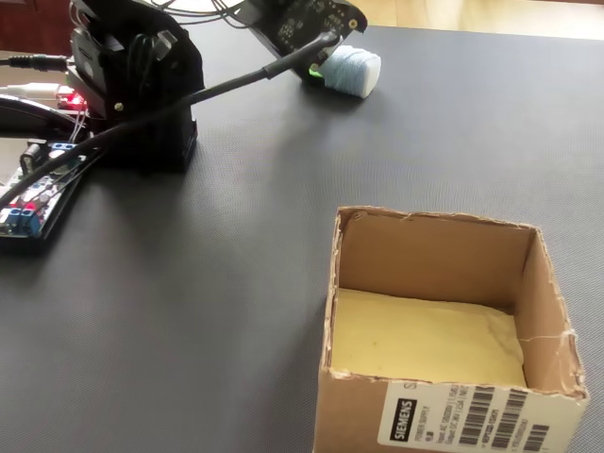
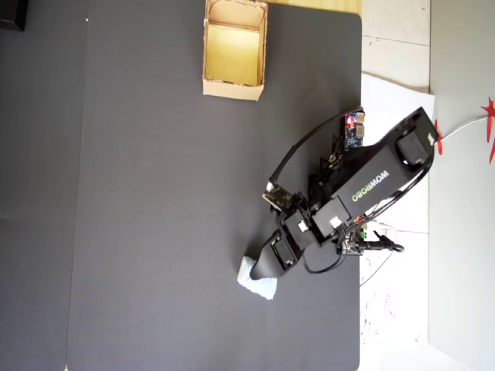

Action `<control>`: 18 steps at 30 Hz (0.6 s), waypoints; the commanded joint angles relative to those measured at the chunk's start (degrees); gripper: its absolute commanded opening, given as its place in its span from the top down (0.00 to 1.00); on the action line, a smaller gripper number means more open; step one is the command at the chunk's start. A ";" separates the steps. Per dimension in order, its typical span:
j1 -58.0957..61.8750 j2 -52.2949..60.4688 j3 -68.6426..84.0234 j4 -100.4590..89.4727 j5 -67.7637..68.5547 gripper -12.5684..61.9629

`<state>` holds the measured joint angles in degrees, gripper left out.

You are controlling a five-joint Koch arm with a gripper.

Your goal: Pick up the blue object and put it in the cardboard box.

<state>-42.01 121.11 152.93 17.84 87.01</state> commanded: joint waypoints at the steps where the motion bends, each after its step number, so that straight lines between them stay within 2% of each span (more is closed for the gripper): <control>1: -1.32 0.09 -7.29 0.62 1.58 0.38; 6: -4.13 -3.60 -12.66 7.29 1.58 0.38; 18: -5.80 -14.15 -15.38 7.38 1.41 0.38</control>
<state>-47.29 107.84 143.17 26.89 87.01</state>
